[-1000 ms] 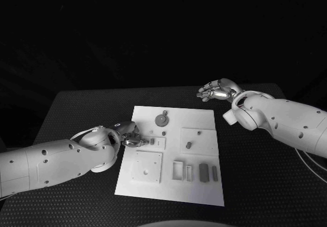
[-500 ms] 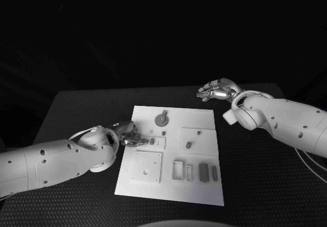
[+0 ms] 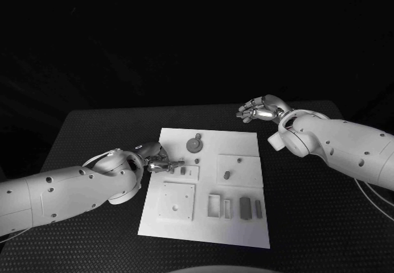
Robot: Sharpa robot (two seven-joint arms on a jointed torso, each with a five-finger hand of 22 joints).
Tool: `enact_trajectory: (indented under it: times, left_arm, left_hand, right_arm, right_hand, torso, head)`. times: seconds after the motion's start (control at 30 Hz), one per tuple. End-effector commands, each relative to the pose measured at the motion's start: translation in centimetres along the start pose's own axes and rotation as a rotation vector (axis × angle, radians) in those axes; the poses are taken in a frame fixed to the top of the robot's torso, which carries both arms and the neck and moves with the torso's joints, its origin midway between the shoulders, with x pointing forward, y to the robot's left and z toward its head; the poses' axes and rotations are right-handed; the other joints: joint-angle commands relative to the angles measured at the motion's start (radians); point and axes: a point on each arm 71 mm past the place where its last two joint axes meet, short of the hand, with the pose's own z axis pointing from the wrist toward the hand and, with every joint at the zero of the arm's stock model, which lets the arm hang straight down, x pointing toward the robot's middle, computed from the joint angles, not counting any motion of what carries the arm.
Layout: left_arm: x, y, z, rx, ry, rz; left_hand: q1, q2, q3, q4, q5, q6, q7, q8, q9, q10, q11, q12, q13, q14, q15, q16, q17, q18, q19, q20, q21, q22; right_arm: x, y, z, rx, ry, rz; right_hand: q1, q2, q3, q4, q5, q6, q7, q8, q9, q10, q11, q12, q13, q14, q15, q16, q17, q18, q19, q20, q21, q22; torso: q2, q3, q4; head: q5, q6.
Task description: Assemble the parts on the task board
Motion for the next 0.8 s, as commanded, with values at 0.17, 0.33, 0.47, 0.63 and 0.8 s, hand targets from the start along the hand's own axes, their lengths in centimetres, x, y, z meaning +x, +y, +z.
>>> enact_trajectory:
  times: [0.17,0.33,0.47,0.63,0.8]
  left_arm:
    - [-1.4,0.0,0.4,-0.005,-0.039,-0.088]
    - [-3.0,-0.2,1.0,0.011,-0.077,-0.099]
    - [-4.3,-1.2,1.6,0.068,-0.110,-0.094]
    - [-5.0,-2.8,2.5,0.182,-0.120,-0.115]
    - [-5.3,-4.4,3.2,0.290,-0.116,-0.097]
  left_hand:
    - [0.006,0.007,-0.043,0.108,0.001,-0.024,0.001,0.004,-0.002,-0.010,0.000,-0.009,-0.004,-0.013,-0.008,-0.006,-0.003,0.020,-0.012,-0.125,-0.005,0.014]
    - [0.149,0.110,-0.107,0.062,0.117,-0.047,0.016,-0.002,-0.005,-0.019,0.011,-0.033,-0.015,-0.029,-0.003,-0.026,-0.015,0.008,-0.028,-0.112,-0.009,0.014]
    - [0.341,0.163,-0.187,-0.065,0.232,-0.084,0.022,-0.016,-0.013,-0.038,0.020,-0.047,-0.018,-0.044,-0.004,-0.041,-0.022,0.006,-0.042,-0.111,-0.024,0.010]
    - [0.515,0.150,-0.066,-0.254,0.176,-0.188,0.082,-0.069,-0.042,-0.198,0.078,-0.187,-0.088,-0.187,0.078,-0.177,-0.080,-0.054,-0.156,-0.053,-0.143,-0.035]
    - [0.531,0.159,0.060,-0.464,0.168,-0.236,0.129,-0.126,-0.073,-0.270,0.149,-0.428,-0.232,-0.257,0.160,-0.321,-0.153,-0.061,-0.220,0.020,-0.236,-0.061]
  right_arm:
    - [0.2,0.1,0.0,-0.007,0.013,0.003]
    - [0.2,0.1,0.1,-0.007,0.013,0.003]
    - [0.2,0.1,0.1,-0.006,0.013,0.003]
    - [0.2,0.0,0.2,-0.004,0.012,0.003]
    - [0.1,-0.1,0.2,-0.002,0.010,0.002]
  right_hand:
    - [-0.007,-0.003,-0.002,0.004,0.004,-0.001,0.022,0.004,-0.002,0.006,0.000,-0.007,0.000,-0.003,0.007,-0.007,-0.002,0.007,0.002,0.001,-0.005,0.002]
    - [-0.007,-0.003,-0.002,0.004,0.004,-0.002,0.022,0.004,-0.002,0.006,0.000,-0.007,0.000,-0.003,0.007,-0.007,-0.002,0.007,0.002,0.001,-0.005,0.002]
    - [-0.007,-0.003,-0.002,0.004,0.004,-0.002,0.023,0.004,-0.002,0.006,0.000,-0.007,0.000,-0.004,0.007,-0.007,-0.002,0.007,0.002,0.001,-0.005,0.002]
    - [-0.007,-0.002,-0.001,0.005,0.004,-0.002,0.023,0.004,-0.002,0.006,0.000,-0.007,0.000,-0.004,0.007,-0.007,-0.002,0.007,0.002,0.001,-0.005,0.002]
    - [-0.006,-0.002,-0.001,0.004,0.004,-0.002,0.023,0.004,-0.002,0.006,0.000,-0.007,0.000,-0.004,0.006,-0.007,-0.002,0.007,0.002,0.001,-0.006,0.002]
  torso:
    - [0.000,0.0002,0.0001]
    - [-0.001,0.0009,-0.0001]
    - [0.000,-0.0005,-0.0010]
    - [0.001,0.0002,-0.0030]
    - [0.001,0.0006,-0.0031]
  head:
    - [-0.001,0.001]
    - [-0.003,0.004]
    - [-0.003,0.008]
    - [-0.006,0.014]
    - [-0.011,0.018]
